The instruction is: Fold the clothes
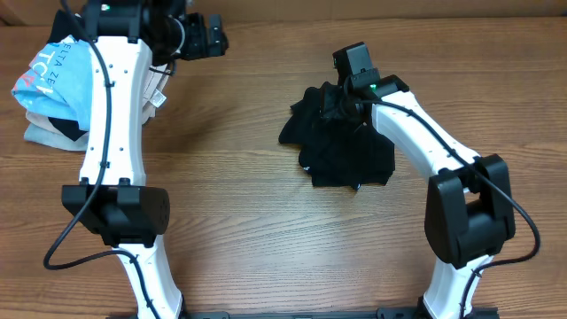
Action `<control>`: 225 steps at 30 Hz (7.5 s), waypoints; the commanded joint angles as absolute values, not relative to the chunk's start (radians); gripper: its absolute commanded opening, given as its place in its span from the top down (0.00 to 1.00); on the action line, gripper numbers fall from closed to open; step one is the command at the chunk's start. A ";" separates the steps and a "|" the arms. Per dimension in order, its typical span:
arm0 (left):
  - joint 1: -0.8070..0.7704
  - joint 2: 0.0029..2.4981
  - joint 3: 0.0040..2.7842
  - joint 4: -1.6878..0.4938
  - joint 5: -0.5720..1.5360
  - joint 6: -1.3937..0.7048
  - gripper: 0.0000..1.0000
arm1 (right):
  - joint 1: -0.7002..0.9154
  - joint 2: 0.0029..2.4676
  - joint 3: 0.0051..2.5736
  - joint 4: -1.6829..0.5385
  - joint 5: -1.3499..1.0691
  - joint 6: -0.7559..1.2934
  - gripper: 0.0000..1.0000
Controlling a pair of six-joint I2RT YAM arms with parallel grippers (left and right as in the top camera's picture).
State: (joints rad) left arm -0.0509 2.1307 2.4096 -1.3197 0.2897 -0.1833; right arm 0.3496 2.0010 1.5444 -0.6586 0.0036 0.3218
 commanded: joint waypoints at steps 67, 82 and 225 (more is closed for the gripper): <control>-0.036 2.119 2.417 -1.411 0.144 -0.085 0.00 | 0.038 1.840 1.572 -1.142 -0.243 0.210 0.22; -0.033 2.119 2.417 -1.440 0.096 -0.085 0.00 | 0.121 1.874 1.572 -1.270 0.034 0.262 0.27; -0.581 2.123 2.224 -1.613 0.121 -0.029 0.00 | -0.157 1.865 1.833 -1.292 -0.290 0.166 0.60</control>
State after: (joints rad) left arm -0.4976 2.1311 2.3283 -1.6566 0.1699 -0.0505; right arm -0.1150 1.8778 1.8370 -1.2778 -0.2844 0.2207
